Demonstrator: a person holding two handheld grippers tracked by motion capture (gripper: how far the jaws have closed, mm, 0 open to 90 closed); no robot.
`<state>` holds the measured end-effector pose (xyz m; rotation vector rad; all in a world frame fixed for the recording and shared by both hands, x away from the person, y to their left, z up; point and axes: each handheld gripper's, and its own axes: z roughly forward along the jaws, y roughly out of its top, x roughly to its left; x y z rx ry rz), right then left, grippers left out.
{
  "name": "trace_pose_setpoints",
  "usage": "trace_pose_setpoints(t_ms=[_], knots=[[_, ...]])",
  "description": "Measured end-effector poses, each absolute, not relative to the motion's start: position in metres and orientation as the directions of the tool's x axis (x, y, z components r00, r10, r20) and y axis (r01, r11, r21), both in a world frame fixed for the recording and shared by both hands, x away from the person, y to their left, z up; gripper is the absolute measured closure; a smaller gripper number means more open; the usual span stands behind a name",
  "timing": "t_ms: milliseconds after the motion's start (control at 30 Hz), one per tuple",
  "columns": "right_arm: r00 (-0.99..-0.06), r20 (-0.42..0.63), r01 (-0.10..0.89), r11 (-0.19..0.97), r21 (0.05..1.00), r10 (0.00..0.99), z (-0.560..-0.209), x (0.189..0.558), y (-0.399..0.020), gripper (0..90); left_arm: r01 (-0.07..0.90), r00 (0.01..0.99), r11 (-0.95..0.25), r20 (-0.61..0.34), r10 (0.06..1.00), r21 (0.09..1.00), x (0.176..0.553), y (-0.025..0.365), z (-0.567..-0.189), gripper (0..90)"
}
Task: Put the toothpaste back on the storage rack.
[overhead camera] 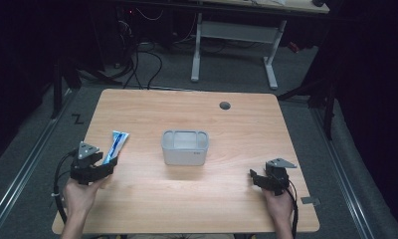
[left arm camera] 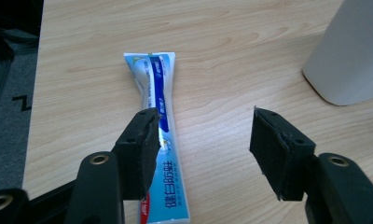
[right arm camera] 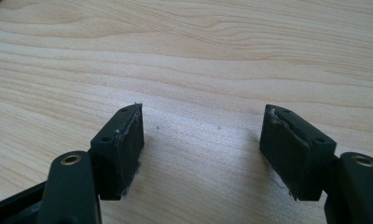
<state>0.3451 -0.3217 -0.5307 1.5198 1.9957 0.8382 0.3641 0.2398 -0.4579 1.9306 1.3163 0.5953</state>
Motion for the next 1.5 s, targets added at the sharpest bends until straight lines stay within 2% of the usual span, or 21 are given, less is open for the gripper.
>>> trace_pose_setpoints(t_ms=[367,867,1500], knots=[[-0.259,-0.017,0.664,0.191,0.723,0.966,-0.531,0.345,-0.322,30.5,0.638,0.344,-0.208,-0.033,0.938,0.741,0.382,0.248,-0.455,39.3],[-0.259,-0.016,0.664,0.190,0.723,0.966,-0.531,0.345,-0.322,30.5,0.675,0.343,-0.277,0.040,0.938,0.684,0.413,0.242,-0.451,41.2],[-0.259,-0.015,0.664,0.190,0.723,0.966,-0.531,0.345,-0.322,30.3,0.734,0.305,-0.298,0.096,0.948,0.610,0.456,0.228,-0.454,41.5]])
